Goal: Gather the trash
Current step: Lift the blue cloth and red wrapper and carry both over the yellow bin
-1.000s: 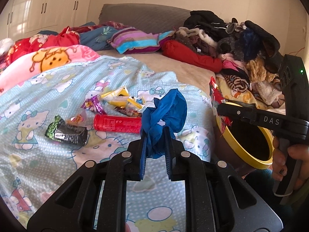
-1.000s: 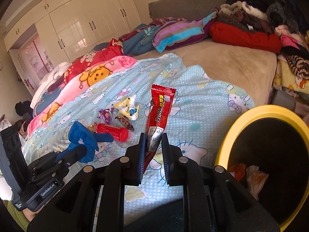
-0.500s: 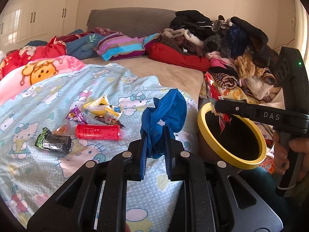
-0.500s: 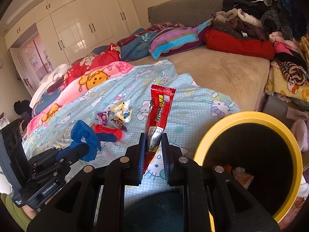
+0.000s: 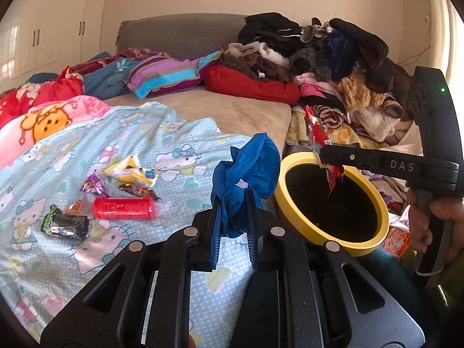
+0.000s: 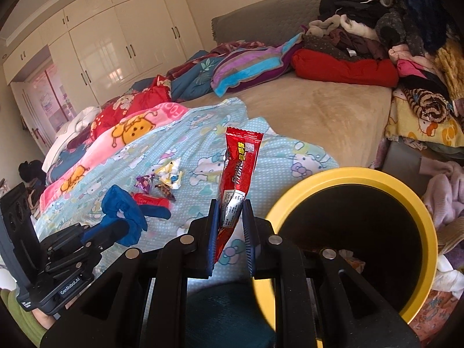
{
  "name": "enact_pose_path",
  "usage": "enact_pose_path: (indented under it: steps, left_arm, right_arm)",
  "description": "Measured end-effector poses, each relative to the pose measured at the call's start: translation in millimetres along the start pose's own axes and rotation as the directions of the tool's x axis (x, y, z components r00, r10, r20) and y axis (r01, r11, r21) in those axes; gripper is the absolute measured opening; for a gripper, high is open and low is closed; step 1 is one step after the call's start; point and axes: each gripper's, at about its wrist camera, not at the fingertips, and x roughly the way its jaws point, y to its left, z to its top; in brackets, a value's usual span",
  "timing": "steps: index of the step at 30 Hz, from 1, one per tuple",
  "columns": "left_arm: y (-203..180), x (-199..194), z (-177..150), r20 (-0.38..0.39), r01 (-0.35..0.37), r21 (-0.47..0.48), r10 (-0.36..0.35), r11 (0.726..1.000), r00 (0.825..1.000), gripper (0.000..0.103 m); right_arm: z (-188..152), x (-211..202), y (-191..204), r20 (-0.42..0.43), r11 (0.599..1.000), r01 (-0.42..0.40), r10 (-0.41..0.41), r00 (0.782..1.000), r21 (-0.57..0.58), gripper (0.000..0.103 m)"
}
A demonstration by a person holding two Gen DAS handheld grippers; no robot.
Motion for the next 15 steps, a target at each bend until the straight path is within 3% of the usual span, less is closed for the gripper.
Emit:
enact_pose_path:
  steps: [15]
  left_arm:
    - [-37,8,14,0.008,0.073,0.028,-0.074,0.997,0.997,0.01]
  right_arm:
    - [-3,-21,-45,0.021,0.997,0.062,-0.062,0.998,0.039,0.016]
